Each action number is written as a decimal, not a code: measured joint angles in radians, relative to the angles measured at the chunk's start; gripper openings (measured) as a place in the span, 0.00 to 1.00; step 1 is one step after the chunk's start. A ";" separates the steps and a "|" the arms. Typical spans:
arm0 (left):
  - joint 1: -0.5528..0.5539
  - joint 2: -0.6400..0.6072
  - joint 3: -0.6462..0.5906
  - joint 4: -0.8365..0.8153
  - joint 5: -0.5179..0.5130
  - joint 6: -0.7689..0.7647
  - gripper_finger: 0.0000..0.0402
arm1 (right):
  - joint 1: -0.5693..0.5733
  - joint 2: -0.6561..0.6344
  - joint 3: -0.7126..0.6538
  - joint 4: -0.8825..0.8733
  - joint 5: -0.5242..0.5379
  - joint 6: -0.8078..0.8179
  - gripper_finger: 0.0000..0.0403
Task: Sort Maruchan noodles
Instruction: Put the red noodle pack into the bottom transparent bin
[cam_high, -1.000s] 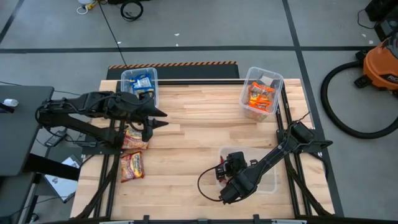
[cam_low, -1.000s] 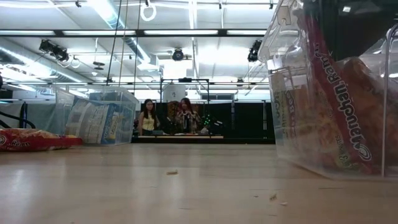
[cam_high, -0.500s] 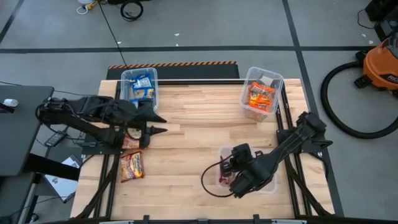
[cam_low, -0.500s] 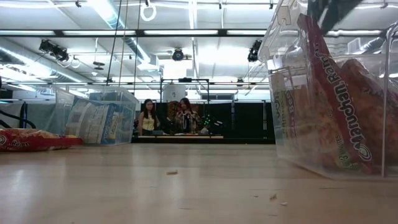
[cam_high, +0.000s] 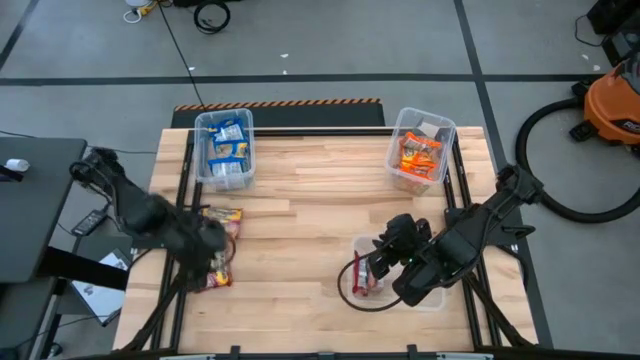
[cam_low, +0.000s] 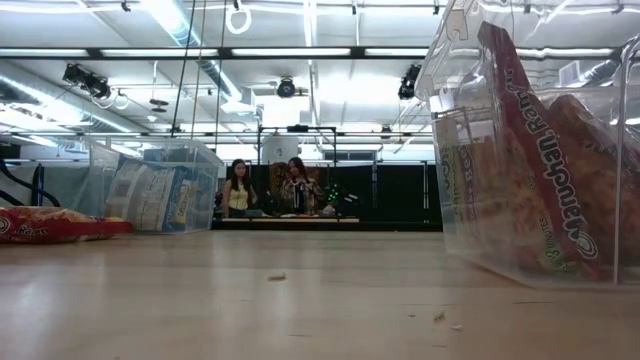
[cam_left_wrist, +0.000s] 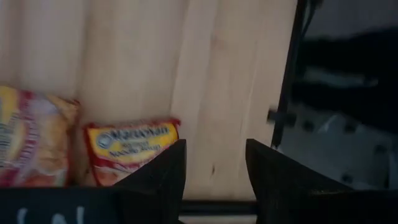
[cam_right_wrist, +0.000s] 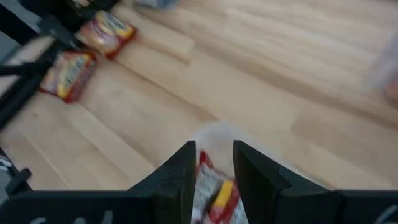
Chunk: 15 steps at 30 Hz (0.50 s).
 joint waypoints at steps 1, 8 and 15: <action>-0.024 0.008 -0.026 0.020 0.008 -0.016 0.43 | 0.000 -0.005 0.000 0.006 0.018 -0.014 0.28; -0.110 0.099 -0.201 0.178 0.007 -0.032 0.43 | -0.006 -0.010 0.000 0.045 0.045 -0.155 0.28; -0.207 0.310 -0.249 0.363 -0.108 0.422 0.40 | -0.029 -0.010 0.000 0.045 0.025 -0.178 0.28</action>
